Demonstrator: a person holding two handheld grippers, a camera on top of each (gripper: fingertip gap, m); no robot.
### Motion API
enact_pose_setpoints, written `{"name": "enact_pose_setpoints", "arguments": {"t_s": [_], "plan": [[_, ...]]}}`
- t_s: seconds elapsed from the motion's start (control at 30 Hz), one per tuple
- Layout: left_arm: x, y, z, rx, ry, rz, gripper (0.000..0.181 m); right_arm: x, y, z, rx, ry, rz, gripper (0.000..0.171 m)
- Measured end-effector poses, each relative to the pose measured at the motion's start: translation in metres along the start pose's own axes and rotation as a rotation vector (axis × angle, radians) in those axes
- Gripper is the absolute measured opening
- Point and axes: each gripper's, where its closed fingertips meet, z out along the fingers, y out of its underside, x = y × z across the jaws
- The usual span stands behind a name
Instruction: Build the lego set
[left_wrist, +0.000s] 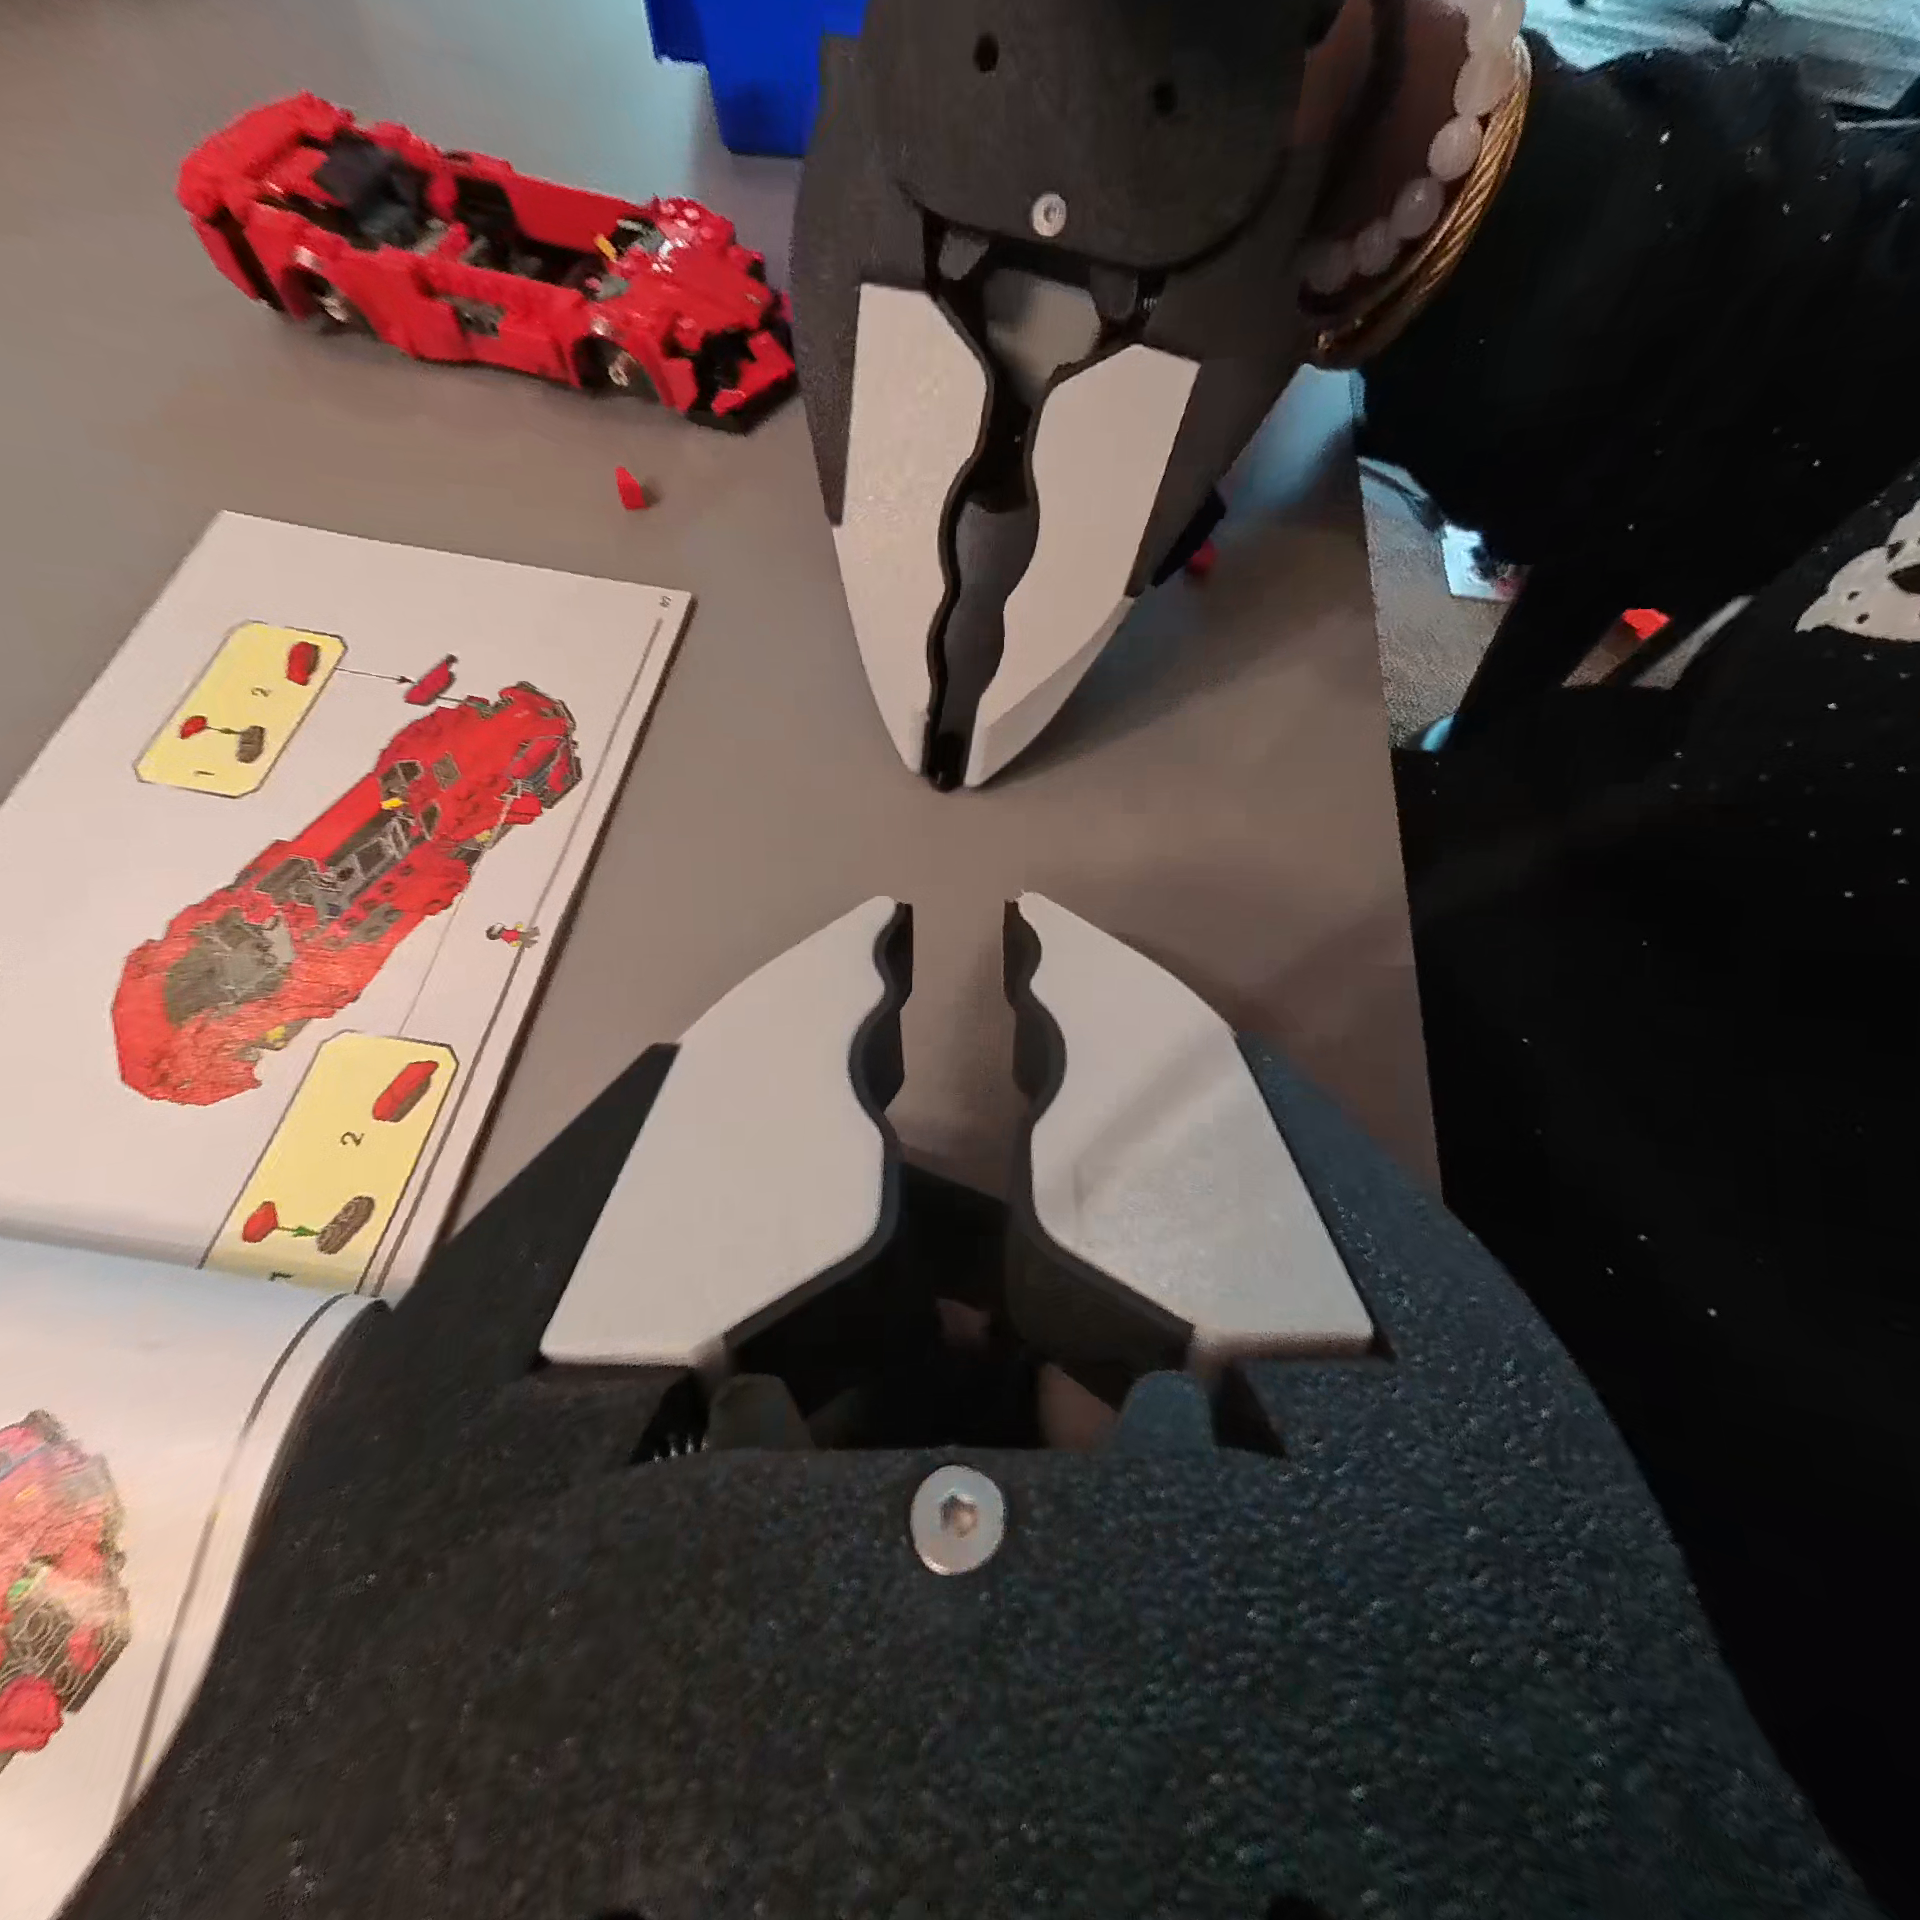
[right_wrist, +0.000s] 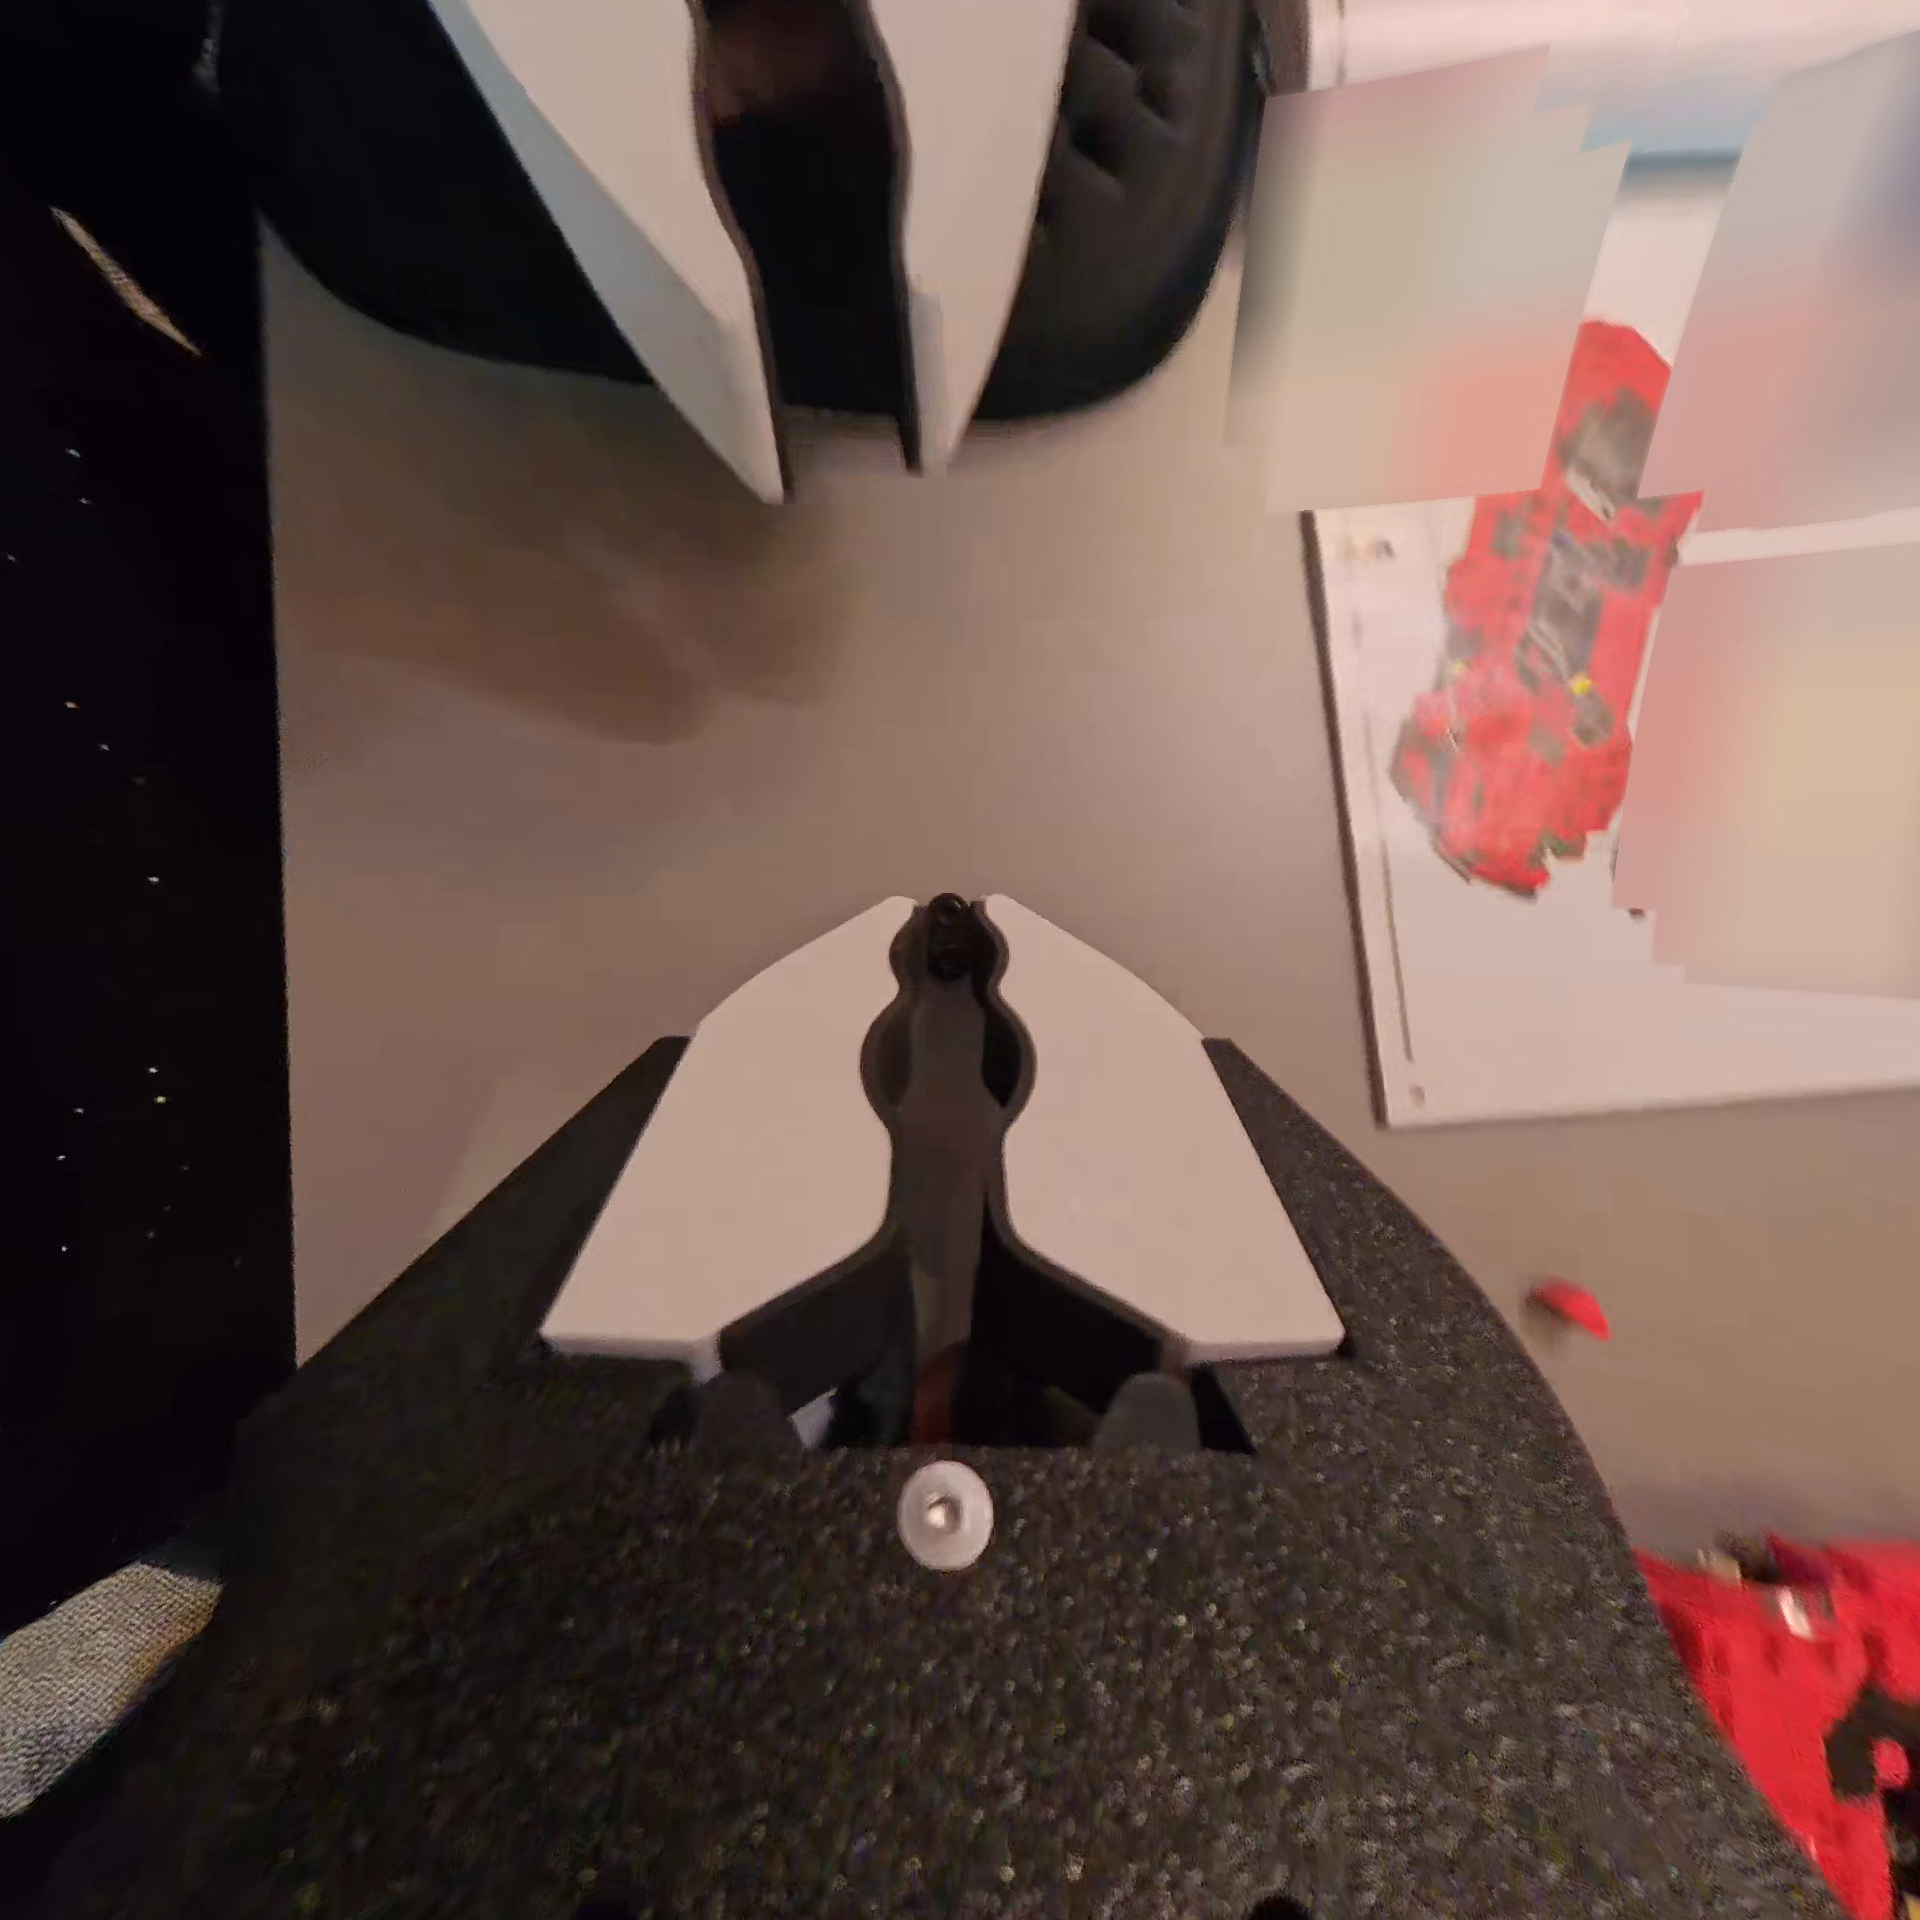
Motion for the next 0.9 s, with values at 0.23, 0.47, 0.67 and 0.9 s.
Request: {"name": "enact_pose_setpoints", "arguments": {"t_s": [0.23,0.47,0.67,0.9], "plan": [[-0.001,-0.007,-0.007,0.078,0.025,-0.045,0.017,-0.001,-0.012,0.007,0.033,0.017,-0.044,0.013],[-0.009,-0.017,-0.018,0.186,0.052,-0.149,0.015,0.003,-0.010,-0.016,0.088,0.035,-0.007,0.017],[-0.003,-0.007,-0.007,0.082,0.046,-0.086,0.016,-0.003,0.009,-0.034,0.068,0.037,0.027,0.008],[0.001,0.000,-0.001,0.018,0.034,-0.035,0.015,-0.031,0.054,-0.078,-0.094,-0.065,0.102,0.008]]}}
